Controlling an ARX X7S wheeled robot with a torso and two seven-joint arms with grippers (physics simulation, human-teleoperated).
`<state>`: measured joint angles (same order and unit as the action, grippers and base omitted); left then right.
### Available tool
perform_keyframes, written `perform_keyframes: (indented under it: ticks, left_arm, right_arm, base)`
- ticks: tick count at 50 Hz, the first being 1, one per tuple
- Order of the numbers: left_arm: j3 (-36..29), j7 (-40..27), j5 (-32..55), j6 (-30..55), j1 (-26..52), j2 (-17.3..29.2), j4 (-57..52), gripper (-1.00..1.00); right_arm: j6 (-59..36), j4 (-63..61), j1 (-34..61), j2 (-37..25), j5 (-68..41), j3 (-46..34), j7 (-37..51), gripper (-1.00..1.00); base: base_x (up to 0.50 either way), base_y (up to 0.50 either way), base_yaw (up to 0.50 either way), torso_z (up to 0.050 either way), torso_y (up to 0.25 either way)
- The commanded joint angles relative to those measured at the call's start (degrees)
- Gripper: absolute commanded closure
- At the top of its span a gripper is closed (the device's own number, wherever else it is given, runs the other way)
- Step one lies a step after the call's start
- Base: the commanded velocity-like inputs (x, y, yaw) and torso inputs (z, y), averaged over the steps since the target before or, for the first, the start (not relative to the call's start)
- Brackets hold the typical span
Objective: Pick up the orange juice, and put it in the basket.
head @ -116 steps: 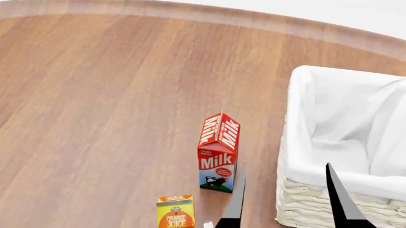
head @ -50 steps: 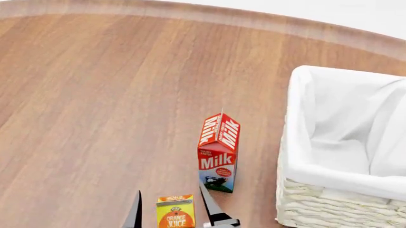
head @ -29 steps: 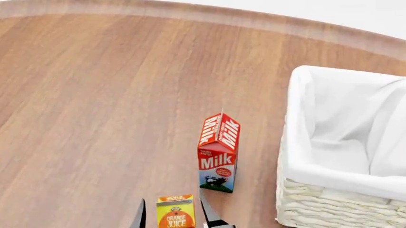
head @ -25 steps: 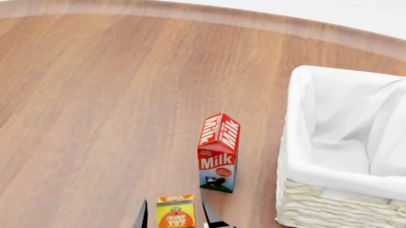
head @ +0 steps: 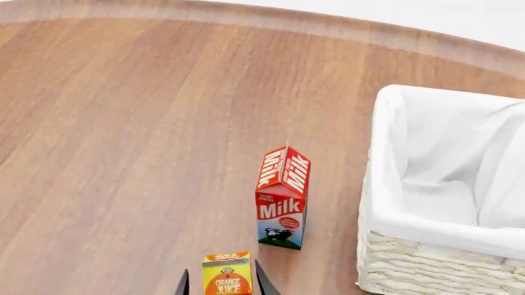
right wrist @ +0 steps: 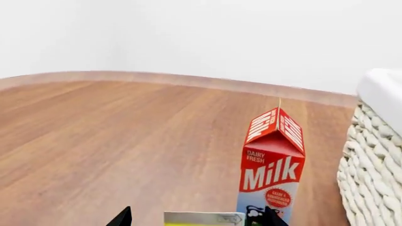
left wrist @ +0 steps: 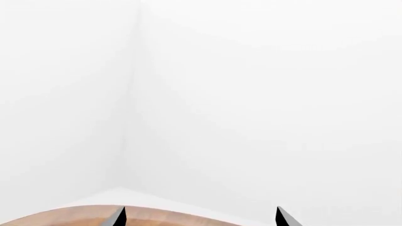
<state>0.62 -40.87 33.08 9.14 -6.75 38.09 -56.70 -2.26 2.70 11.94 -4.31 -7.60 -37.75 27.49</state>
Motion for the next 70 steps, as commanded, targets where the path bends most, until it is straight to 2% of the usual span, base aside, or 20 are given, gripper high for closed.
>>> perform_keyframes:
  ticks: [1, 21, 29, 70]
  left_arm:
    - [-0.3, -0.2, 0.0, -0.3, 0.0, 0.3, 0.2, -1.0]
    - [-0.6, -1.0, 0.5, -0.4, 0.4, 1.0, 0.1, -1.0]
    - [-0.2, -1.3, 0.8, -0.8, 0.1, 1.3, 0.1, -1.0]
    - [-1.5, -1.7, 0.3, -1.8, 0.2, 1.9, 1.0, -1.0]
  right_arm:
    - [2.3, 3.8, 0.8, 0.3, -1.2, -0.2, 0.2, -1.0]
    - [3.7, 8.0, 3.2, 0.3, -2.8, -1.1, 0.8, -1.0]
    - [6.4, 14.2, 5.0, 1.2, -4.0, -1.2, -0.2, -1.0]
    - [12.1, 28.1, 10.6, 2.9, -9.8, -5.1, -1.7, -1.0]
  base:
    - [0.0, 0.0, 0.0, 0.0, 0.0]
    - [0.0, 0.0, 0.0, 0.0, 0.0]
    - [0.0, 0.0, 0.0, 0.0, 0.0]
    - [0.0, 0.0, 0.0, 0.0, 0.0]
